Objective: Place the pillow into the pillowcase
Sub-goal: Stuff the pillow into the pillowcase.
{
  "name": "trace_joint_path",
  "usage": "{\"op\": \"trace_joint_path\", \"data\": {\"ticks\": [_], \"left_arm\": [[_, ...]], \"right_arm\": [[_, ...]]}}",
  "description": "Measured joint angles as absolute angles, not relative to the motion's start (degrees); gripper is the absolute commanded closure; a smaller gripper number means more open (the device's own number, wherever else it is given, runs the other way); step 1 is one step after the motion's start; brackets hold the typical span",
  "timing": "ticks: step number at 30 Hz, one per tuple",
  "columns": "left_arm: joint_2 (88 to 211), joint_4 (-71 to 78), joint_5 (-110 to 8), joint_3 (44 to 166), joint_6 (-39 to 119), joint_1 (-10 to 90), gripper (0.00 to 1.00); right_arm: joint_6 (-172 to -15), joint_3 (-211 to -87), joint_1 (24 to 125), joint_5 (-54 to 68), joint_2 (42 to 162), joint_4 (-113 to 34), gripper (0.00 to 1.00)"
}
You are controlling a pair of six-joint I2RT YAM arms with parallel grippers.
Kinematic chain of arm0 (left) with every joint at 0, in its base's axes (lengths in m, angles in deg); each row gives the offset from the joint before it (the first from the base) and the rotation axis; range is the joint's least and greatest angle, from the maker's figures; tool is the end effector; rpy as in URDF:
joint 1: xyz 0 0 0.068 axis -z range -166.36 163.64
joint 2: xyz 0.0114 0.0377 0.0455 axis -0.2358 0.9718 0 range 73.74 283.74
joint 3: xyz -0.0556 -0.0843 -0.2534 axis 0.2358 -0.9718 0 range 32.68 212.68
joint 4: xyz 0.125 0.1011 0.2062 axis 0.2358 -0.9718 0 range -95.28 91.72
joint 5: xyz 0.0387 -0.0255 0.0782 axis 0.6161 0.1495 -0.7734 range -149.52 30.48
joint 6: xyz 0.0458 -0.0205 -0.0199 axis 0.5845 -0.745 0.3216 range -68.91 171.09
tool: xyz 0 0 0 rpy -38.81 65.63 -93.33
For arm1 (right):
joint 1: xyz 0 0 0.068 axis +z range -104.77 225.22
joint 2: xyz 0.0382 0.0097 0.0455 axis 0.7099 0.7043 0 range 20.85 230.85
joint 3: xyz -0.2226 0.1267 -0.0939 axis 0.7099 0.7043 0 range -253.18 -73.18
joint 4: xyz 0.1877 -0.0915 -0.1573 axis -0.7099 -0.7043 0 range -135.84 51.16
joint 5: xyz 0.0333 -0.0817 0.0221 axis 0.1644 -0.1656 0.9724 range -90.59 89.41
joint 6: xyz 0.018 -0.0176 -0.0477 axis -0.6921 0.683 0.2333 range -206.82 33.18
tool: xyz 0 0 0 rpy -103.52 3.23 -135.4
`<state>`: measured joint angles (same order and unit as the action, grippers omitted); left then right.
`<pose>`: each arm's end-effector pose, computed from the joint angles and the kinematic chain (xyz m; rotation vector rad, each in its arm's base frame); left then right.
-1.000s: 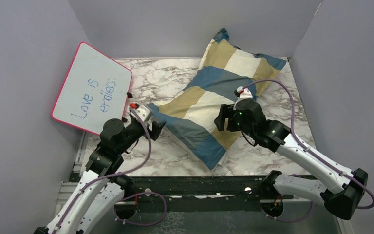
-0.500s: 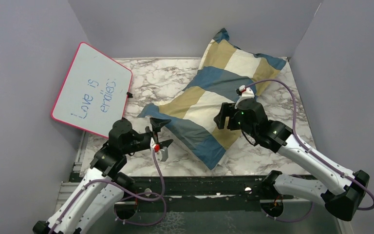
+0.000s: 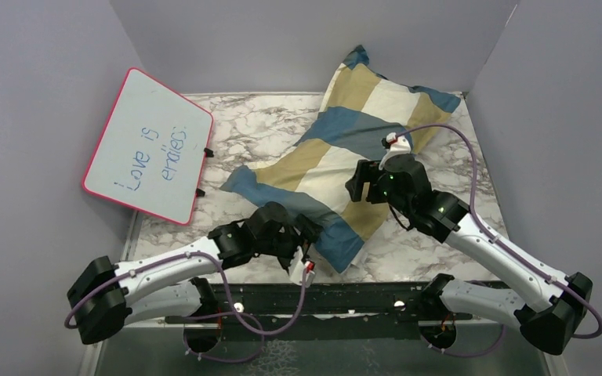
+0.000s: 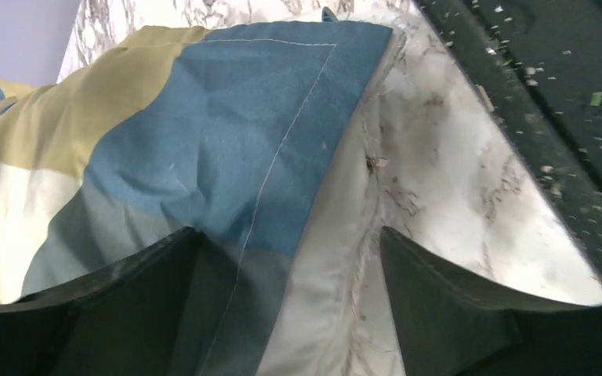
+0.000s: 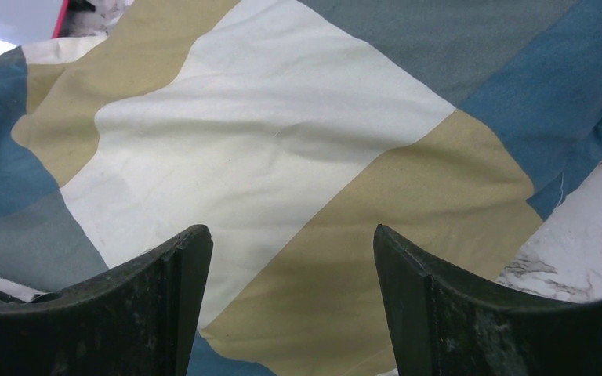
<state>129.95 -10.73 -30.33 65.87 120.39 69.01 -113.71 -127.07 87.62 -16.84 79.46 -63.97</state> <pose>0.1037 -0.1808 0.2312 2.0009 0.7291 -0.4135 0.1732 0.1448 0.3246 -0.1109 2.0965 0.4431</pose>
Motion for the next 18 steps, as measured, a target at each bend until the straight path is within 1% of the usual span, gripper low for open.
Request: {"op": "trace_joint_path", "data": {"ticks": [5, 6, 7, 8, 9, 10, 11, 12, 15, 18], "left_arm": [[138.73, 1.71, -38.5, 63.0, 121.2, 72.97, 0.02], [140.48, 4.75, -40.19, 62.09, 121.35, 73.49, 0.02], [142.89, 7.59, -41.89, 61.41, 121.59, 74.11, 0.07], [144.87, 9.75, -43.33, 61.23, 121.81, 74.94, 0.18], [148.04, 13.12, -45.48, 61.21, 121.83, 75.92, 0.5], [149.84, 15.39, -47.09, 61.23, 121.85, 76.53, 0.78], [151.87, 17.84, -48.95, 61.3, 121.59, 77.17, 0.95], [154.51, 21.23, -51.68, 61.56, 121.02, 78.11, 1.0], [156.33, 26.82, -58.96, 62.02, 118.2, 79.64, 1.0], [155.32, 27.46, -67.75, 64.34, 112.13, 81.69, 1.0]], "right_arm": [[-113.15, -127.07, 86.22, -16.88, 79.15, -63.25, 0.2], [-113.12, -127.07, 86.0, -16.86, 78.93, -63.2, 0.2], [-113.12, -127.07, 85.93, -16.88, 78.6, -63.14, 0.2], [-113.12, -127.07, 85.78, -16.88, 78.12, -63.03, 0.2], [-113.12, -127.07, 85.71, -16.88, 77.51, -62.92, 0.2], [-113.12, -127.07, 85.69, -16.9, 76.81, -62.87, 0.2], [-113.12, -127.07, 85.67, -16.99, 76.07, -62.87, 0.21], [-113.15, -127.07, 85.65, -17.05, 75.19, -62.87, 0.22], [-113.47, -127.11, 85.65, -16.97, 72.33, -62.94, 0.24], [-114.3, -127.14, 85.65, -15.68, 68.7, -63.03, 0.24]]}}
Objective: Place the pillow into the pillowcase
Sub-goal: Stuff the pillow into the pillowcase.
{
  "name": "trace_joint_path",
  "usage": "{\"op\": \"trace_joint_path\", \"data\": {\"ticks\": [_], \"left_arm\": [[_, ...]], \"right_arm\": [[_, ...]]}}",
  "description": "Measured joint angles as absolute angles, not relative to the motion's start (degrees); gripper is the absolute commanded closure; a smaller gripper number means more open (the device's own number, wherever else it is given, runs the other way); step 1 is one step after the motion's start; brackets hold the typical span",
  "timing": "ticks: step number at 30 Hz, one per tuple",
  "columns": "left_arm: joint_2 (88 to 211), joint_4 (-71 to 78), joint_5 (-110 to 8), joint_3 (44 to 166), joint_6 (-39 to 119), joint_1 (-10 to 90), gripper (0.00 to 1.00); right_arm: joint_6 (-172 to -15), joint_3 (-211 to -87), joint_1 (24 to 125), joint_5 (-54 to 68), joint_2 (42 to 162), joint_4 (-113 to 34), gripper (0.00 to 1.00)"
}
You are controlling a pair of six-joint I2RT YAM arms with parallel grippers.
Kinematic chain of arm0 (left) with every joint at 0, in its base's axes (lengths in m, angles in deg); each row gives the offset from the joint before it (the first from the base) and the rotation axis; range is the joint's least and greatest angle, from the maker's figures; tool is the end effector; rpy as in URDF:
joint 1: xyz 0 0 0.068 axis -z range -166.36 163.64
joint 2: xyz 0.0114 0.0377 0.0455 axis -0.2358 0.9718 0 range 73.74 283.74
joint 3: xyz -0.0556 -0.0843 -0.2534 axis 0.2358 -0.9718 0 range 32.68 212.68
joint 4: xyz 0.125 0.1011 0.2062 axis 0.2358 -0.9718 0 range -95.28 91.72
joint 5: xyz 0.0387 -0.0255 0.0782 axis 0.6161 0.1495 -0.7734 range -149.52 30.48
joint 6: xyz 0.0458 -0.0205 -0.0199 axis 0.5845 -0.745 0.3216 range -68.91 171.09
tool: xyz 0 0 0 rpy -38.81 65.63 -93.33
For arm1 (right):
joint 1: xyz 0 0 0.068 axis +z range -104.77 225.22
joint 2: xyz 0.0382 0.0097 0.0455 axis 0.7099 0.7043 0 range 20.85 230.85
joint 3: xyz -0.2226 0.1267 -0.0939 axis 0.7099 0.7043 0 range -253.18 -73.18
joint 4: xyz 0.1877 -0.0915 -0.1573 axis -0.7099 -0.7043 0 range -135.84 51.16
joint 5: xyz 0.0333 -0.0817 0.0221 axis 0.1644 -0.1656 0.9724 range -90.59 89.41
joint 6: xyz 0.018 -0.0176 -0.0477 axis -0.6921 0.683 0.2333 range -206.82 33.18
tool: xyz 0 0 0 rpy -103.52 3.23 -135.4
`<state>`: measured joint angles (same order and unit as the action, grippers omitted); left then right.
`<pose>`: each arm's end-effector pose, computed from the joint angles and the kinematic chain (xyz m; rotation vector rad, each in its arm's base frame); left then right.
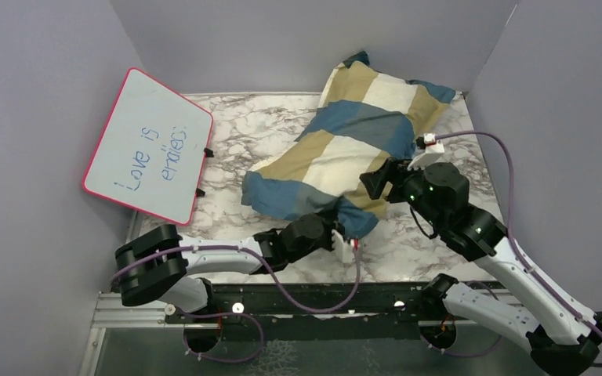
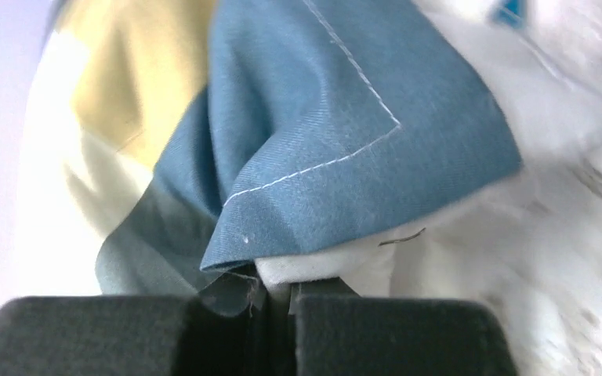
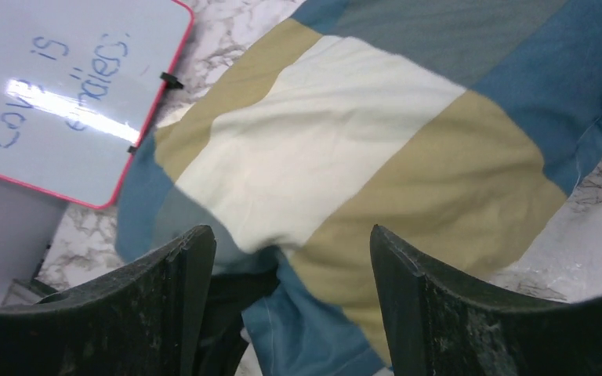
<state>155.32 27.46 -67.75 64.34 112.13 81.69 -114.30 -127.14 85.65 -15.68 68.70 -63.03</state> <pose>0.1111 -0.2621 0.1809 1.7540 0.9374 0.0642 0.1454 0.1118 0.3613 -0.0329 1.9142 0.5628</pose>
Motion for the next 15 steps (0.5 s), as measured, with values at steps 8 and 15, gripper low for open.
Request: {"op": "trace_joint_path", "data": {"ticks": [8, 15], "left_arm": [[146.36, 17.99, -82.37, 95.75, 64.06, 73.65, 1.0], [144.15, 6.17, -81.87, 114.3, 22.21, 61.45, 1.0]], "right_arm": [[-114.76, -133.17, 85.63, -10.93, 62.01, -65.17, 0.25], [-111.97, -138.37, 85.63, -10.1, 64.16, -65.28, 0.24]]}}
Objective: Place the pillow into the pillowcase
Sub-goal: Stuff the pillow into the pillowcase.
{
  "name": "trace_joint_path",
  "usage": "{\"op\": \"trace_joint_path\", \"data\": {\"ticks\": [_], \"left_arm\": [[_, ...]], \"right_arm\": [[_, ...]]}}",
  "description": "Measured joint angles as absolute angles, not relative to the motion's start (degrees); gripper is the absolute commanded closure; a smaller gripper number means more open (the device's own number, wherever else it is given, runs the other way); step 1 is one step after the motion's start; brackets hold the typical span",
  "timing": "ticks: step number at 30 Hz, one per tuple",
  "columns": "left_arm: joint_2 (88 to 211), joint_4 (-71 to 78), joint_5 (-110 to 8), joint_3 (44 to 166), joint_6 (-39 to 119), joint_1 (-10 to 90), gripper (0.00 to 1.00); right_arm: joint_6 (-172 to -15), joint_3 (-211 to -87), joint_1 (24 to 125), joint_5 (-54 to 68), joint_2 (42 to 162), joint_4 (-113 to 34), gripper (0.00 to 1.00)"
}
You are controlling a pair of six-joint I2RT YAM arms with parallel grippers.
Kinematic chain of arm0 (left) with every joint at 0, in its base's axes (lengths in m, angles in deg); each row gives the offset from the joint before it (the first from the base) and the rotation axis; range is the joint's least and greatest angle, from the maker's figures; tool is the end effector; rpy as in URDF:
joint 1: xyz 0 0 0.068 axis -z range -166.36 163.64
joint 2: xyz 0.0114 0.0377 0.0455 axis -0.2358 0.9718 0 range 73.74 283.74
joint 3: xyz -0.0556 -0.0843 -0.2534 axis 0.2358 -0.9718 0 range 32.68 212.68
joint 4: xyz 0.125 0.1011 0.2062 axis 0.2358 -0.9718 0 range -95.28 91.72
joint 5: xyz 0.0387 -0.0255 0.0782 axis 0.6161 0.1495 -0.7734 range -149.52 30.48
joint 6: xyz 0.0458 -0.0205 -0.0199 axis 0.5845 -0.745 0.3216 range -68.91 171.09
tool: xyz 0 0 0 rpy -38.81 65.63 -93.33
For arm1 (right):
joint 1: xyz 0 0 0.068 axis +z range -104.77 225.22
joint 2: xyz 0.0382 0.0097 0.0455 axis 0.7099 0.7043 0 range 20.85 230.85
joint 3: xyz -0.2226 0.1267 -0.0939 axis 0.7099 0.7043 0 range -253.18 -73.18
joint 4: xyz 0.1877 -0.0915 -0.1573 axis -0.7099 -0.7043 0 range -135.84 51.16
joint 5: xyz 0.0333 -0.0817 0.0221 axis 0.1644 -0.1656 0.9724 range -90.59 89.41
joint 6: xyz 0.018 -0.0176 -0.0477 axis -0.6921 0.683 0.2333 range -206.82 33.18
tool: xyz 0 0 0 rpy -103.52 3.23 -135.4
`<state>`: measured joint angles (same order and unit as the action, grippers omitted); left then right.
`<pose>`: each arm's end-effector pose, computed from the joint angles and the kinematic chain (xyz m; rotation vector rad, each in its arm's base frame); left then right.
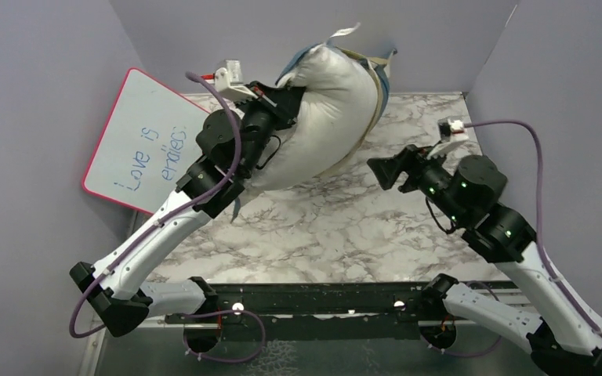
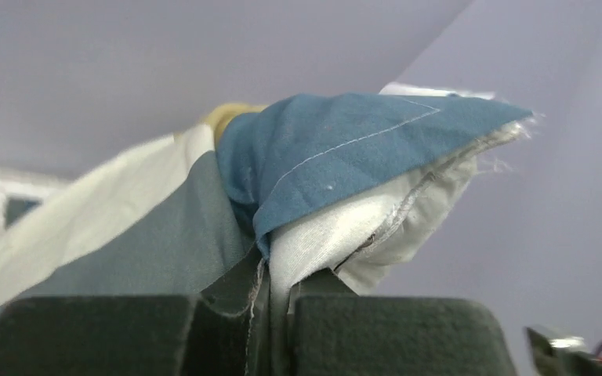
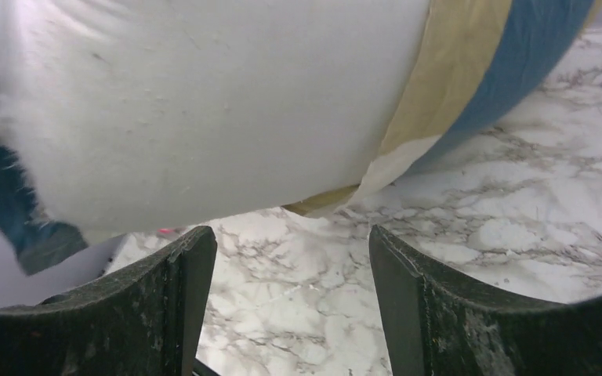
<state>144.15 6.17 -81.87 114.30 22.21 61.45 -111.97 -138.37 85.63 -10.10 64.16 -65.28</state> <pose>0.1868 -0.1859 0.4975 -0.1229 1.3665 -0.8806 0.1117 0.0875 0.4328 -0.0961 1.6987 0.7294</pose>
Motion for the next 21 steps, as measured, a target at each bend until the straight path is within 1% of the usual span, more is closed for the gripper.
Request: {"op": "trace_joint_path", "data": {"ticks": [1, 2, 4, 6, 9, 14, 19, 21], "left_arm": [[143.24, 5.12, -80.77, 113.32, 14.51, 58.96, 1.0], [142.64, 4.51, -79.99, 112.16, 10.64, 57.85, 1.0], [139.37, 5.88, -76.84, 102.87, -3.48, 53.26, 1.0], [137.09, 6.23, -75.09, 94.7, -12.68, 49.65, 1.0], [135.89, 3.85, -73.06, 86.52, -21.99, 45.19, 1.0], [134.58, 1.43, -71.77, 80.9, -27.8, 41.1, 1.0], [132.87, 1.75, -70.24, 80.56, -29.53, 38.76, 1.0], [132.81, 2.08, -69.91, 80.56, -29.77, 38.41, 1.0]], "right_arm": [[-111.35, -138.48, 85.61, -10.32, 65.73, -65.26, 0.23], [-110.74, -138.48, 85.61, -10.59, 67.7, -65.17, 0.23], [-109.8, -138.0, 85.61, -11.13, 72.18, -64.45, 0.22], [-109.08, -136.67, 85.61, -11.55, 76.88, -62.61, 0.22], [-108.4, -134.57, 85.61, -12.36, 84.7, -60.12, 0.23], [-107.16, -134.59, 85.15, -17.95, 96.98, -56.73, 0.28], [-105.71, -131.51, 83.57, -22.17, 98.08, -51.97, 0.35], [-104.38, -129.65, 82.59, -22.3, 98.08, -47.18, 0.36]]}}
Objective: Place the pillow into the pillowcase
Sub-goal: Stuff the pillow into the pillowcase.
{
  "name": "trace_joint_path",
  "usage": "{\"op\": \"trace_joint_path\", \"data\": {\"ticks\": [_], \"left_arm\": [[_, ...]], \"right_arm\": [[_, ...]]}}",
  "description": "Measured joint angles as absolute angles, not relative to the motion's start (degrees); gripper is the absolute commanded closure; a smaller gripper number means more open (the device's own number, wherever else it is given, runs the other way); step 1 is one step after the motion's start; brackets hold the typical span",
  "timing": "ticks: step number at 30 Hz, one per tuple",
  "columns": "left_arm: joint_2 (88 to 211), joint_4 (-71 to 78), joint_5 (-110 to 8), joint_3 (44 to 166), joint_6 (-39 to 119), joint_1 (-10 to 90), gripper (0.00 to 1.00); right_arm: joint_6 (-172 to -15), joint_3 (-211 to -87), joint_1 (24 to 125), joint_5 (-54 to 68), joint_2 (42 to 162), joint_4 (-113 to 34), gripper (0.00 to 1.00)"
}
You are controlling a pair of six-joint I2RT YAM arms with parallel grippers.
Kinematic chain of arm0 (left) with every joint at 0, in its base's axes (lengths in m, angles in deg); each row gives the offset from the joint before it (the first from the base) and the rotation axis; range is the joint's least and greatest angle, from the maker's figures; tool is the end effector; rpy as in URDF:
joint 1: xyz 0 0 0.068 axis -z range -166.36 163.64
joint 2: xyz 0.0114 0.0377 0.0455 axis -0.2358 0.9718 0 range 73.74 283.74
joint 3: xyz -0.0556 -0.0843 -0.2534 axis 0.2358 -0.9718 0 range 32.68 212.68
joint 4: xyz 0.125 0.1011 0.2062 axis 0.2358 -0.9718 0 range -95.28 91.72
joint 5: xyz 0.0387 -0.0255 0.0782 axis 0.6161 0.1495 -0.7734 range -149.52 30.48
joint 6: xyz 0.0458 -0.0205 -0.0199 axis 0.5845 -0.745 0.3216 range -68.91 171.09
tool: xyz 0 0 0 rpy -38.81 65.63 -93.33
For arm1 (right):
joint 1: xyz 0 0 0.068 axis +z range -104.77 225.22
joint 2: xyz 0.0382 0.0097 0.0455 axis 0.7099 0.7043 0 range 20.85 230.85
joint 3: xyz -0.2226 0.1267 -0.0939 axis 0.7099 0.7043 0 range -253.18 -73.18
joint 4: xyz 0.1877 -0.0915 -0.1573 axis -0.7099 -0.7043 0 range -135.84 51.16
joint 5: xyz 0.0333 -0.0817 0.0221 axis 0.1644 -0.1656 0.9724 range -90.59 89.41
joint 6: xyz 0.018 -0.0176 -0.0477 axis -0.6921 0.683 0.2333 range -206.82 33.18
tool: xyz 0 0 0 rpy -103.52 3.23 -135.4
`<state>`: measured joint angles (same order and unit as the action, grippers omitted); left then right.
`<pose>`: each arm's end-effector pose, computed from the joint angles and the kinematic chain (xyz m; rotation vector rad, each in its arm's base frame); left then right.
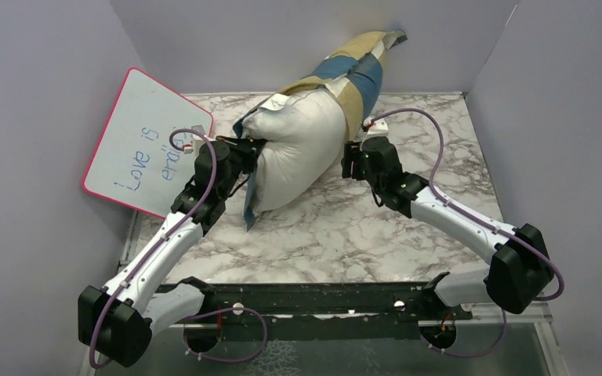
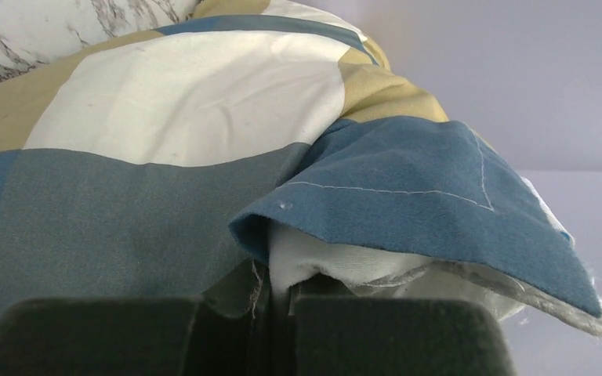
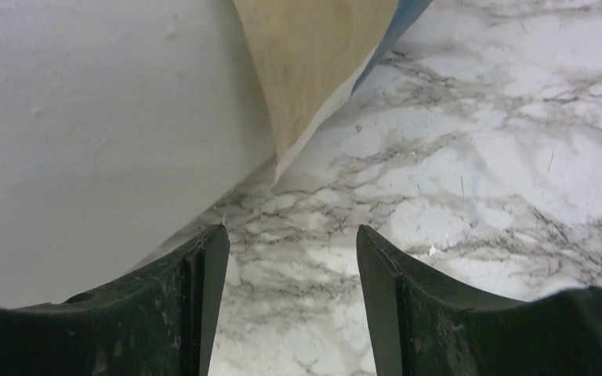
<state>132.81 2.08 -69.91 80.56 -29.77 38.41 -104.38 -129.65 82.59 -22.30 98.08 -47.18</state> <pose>0.2237 -0.0962 0.3307 -1.0231 1.6157 -1.1515 0.2509 0.1751 0.2880 -0.1239 2.0421 0.2053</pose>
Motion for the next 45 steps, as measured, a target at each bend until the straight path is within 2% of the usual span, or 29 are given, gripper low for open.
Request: {"op": "trace_joint_path", "data": {"ticks": [6, 10, 15, 16, 18, 19, 23, 28, 33, 45], "left_arm": [[133.42, 2.96, -68.6, 80.53, -29.92, 38.35, 1.0], [133.49, 3.02, -68.51, 80.53, -29.86, 38.33, 1.0], [133.47, 3.0, -68.53, 80.51, -29.4, 38.33, 1.0], [133.47, 2.96, -68.56, 80.51, -29.22, 38.33, 1.0], [133.4, 2.96, -68.62, 80.49, -28.85, 38.33, 1.0], [133.38, 2.96, -68.75, 80.47, -28.59, 38.33, 1.0], [133.27, 2.98, -69.56, 80.47, -27.04, 38.33, 1.0], [132.74, 4.77, -72.97, 78.5, -24.63, 38.33, 1.0], [133.38, 8.44, -76.91, 75.29, -24.55, 37.85, 1.0], [136.83, 9.36, -81.6, 73.85, -23.19, 37.87, 1.0]], "right_arm": [[-99.57, -124.54, 80.23, -20.68, 102.08, -28.65, 0.3], [-98.65, -125.39, 79.11, -20.79, 108.66, -21.7, 0.32], [-96.71, -126.22, 78.85, -23.11, 116.17, -14.48, 0.55], [-96.21, -126.83, 78.83, -24.31, 117.53, -13.76, 0.63], [-95.27, -128.1, 78.76, -26.19, 119.61, -12.67, 0.95], [-94.52, -128.67, 78.74, -26.98, 120.35, -12.27, 0.99], [-92.12, -129.69, 78.5, -24.99, 120.98, -11.16, 1.0], [-87.7, -129.89, 78.46, -8.12, 115.32, -14.07, 1.0], [-82.52, -134.04, 82.96, 4.3, 110.03, -18.92, 1.0], [-80.99, -140.62, 83.77, 28.87, 108.61, -29.02, 1.0]]}}
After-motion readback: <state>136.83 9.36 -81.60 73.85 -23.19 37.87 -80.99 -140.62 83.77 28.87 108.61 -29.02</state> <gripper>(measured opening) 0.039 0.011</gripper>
